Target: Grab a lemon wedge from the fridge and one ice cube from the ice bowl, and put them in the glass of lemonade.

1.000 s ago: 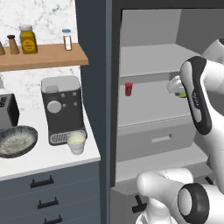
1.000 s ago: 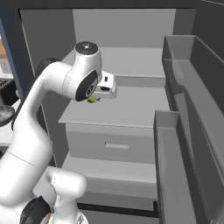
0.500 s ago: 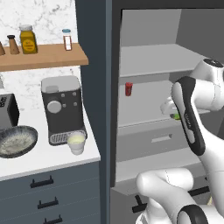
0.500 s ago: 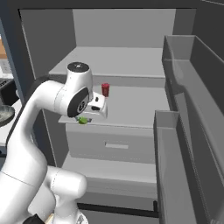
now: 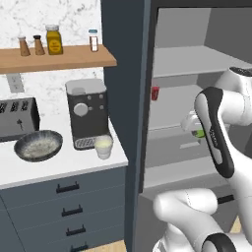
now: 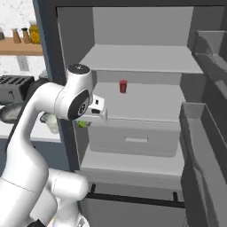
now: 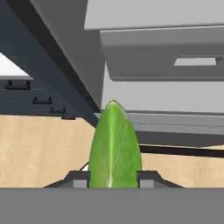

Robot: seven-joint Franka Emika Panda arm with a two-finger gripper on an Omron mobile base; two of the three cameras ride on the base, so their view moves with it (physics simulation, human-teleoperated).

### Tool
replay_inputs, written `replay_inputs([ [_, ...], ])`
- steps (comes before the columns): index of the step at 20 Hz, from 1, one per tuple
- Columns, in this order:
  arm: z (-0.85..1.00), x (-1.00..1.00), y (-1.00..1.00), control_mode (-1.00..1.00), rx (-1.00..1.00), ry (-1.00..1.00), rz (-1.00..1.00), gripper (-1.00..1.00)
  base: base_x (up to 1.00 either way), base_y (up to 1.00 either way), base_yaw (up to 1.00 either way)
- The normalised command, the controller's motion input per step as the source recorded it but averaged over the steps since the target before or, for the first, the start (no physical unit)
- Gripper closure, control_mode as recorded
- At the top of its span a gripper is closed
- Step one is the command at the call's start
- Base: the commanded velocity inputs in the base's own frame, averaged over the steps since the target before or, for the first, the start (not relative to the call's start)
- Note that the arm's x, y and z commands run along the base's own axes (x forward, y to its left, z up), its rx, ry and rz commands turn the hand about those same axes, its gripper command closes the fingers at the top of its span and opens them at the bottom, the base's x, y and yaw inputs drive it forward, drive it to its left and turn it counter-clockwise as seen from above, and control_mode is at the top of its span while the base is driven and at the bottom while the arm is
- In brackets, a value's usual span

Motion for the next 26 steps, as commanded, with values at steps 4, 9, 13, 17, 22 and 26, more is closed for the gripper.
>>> replay_inputs([
  [4,0.00,0.00,0.00,1.00,0.00,0.00,0.00,1.00,-0.34,1.00,-0.03],
  [9,0.00,0.00,0.00,1.00,0.00,0.00,0.00,1.00,0.11,1.00,-0.21],
  [13,0.00,0.00,0.00,1.00,0.00,0.00,0.00,1.00,0.53,0.90,-0.21],
  [17,0.00,0.00,0.00,1.00,0.00,0.00,0.00,1.00,0.59,0.31,-0.06],
  [22,0.00,0.00,0.00,1.00,0.00,0.00,0.00,1.00,0.45,0.30,-0.09],
  [26,0.00,0.00,0.00,1.00,0.00,0.00,0.00,1.00,0.39,0.57,-0.18],
])
